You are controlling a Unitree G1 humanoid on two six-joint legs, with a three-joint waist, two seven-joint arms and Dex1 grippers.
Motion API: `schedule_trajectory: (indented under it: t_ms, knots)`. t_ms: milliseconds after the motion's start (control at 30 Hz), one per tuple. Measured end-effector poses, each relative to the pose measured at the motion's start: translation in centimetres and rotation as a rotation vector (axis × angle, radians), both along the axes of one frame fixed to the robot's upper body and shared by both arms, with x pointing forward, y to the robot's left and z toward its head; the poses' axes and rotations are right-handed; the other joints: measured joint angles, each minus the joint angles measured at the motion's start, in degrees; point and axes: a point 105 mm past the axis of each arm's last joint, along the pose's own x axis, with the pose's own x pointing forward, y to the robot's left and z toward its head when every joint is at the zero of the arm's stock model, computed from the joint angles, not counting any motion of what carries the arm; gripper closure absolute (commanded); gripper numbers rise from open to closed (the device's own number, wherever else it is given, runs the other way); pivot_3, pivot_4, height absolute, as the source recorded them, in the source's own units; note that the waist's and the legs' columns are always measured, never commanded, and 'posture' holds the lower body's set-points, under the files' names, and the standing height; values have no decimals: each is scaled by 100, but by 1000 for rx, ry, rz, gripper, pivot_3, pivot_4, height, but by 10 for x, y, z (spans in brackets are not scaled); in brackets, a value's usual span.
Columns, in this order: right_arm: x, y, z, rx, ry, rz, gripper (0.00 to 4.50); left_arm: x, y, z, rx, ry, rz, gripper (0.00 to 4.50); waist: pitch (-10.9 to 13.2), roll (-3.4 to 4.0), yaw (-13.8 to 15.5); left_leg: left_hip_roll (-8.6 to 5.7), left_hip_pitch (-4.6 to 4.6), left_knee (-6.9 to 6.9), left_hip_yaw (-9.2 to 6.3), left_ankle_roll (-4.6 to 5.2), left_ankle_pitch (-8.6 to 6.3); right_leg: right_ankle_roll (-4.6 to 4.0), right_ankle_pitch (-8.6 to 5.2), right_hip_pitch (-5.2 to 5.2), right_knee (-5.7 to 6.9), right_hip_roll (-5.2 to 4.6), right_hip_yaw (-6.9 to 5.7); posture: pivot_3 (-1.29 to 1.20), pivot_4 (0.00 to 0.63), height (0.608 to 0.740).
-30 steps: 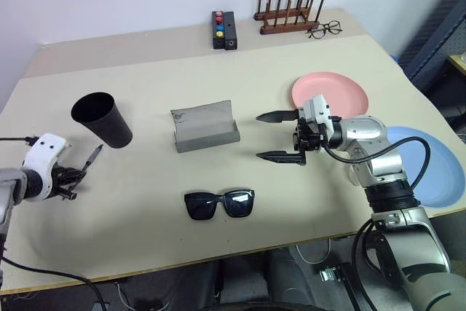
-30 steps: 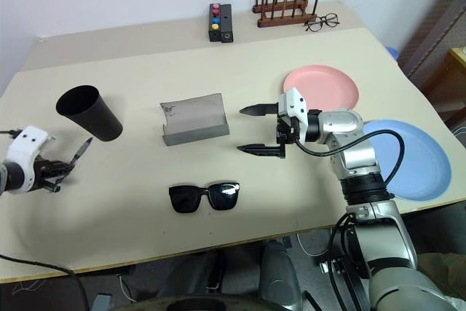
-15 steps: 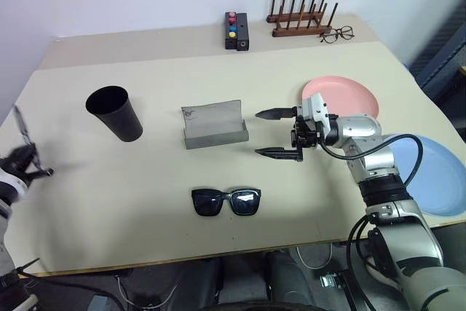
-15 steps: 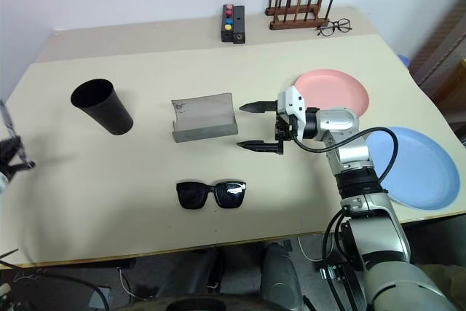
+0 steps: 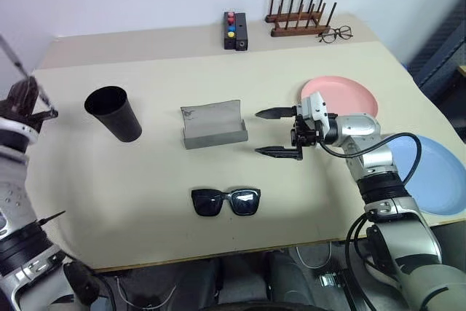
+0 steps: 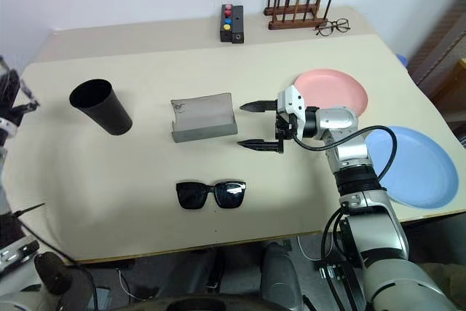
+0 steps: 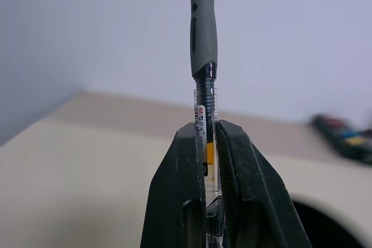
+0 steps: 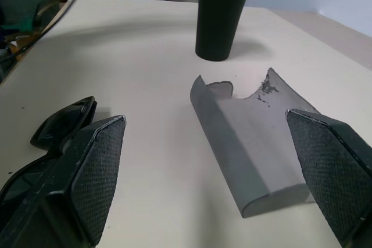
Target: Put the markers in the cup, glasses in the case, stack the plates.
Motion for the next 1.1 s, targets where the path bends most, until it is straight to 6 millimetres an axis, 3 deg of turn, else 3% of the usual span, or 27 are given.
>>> schedule_trajectory:
  t_ms: [233, 400, 667, 1100]
  knots:
    - [1, 1, 14, 42, 3, -13, 0, 17, -32, 11, 46, -38, -126, 4471, 0, 0, 0, 3, -1, 3, 1, -1, -1, 0, 0, -1, 0, 5, 1, 0, 150, 740]
    - [3, 8, 38, 129, -33, -20, 0, 21, -34, 10, 49, -44, -136, 4471, 0, -1, 5, 3, -2, 2, 1, -1, -2, 0, 0, -2, 0, 6, 1, 0, 150, 740]
    - [1, 25, 56, 199, -64, 14, 0, 24, -33, 7, 47, -48, -125, 4471, 0, -1, 13, 2, -3, 4, 0, -1, -2, 0, 0, -2, 1, 5, 1, 0, 150, 740]
    - [2, 23, 56, 221, -67, 35, 0, 26, -37, 0, 78, -44, -115, 4471, 0, -1, 8, 2, -3, 4, 1, 0, -2, 0, 0, -2, 1, 6, 1, 0, 150, 740]
